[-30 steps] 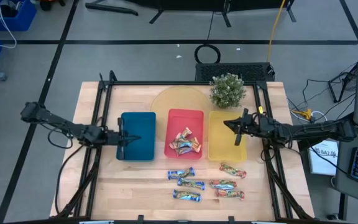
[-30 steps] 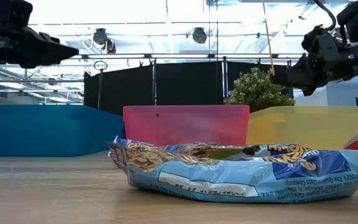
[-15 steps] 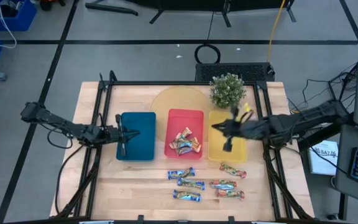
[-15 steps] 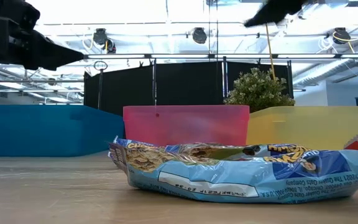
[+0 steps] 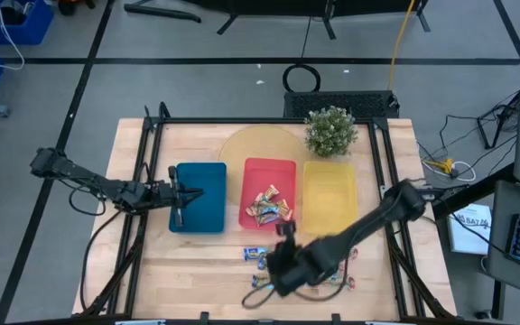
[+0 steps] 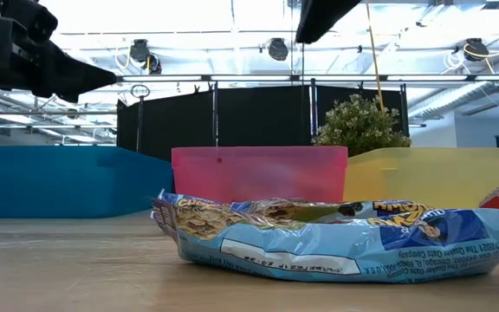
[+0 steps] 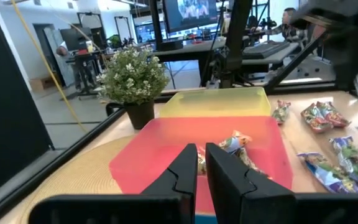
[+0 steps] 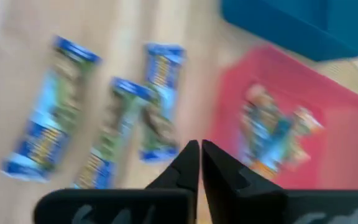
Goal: Pick and place Granola Bars by type
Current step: Put the blue granola bar into the blue bin
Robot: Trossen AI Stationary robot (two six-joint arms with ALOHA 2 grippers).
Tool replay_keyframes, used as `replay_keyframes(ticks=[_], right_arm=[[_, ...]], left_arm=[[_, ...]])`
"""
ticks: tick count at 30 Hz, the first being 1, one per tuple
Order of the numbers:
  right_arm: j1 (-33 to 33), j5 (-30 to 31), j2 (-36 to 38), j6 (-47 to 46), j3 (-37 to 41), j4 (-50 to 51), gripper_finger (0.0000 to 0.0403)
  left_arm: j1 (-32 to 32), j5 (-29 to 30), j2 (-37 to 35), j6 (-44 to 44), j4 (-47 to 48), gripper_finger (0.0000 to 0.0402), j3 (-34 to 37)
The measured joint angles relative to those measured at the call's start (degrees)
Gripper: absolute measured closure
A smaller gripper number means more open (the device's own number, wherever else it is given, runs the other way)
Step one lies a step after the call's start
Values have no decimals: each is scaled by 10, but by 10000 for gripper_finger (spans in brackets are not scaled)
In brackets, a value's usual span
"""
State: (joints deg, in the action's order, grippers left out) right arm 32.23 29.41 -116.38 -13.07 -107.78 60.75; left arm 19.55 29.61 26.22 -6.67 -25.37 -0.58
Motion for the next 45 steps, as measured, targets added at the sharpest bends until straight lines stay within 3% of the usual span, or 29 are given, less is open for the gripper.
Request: replay_keyframes(ticks=[4,9,13,28,45], right_arm=[[20,-56,-28,-11,-4,-80,339],[25,-114,-36,-90,-3,-135,262],[25,-162,-35,-162,17,-159,231],[11,-148,-32,-164,129,-146,242],[-7,-229,-29,-195,233,-261,261]], left_arm=[[0,0,0,-8,2,360,0],[0,0,0,-7,2,360,0],[0,0,0,1,2,360,0],[0,1,0,12,3,360,0],[0,2,0,-11,3,360,0]])
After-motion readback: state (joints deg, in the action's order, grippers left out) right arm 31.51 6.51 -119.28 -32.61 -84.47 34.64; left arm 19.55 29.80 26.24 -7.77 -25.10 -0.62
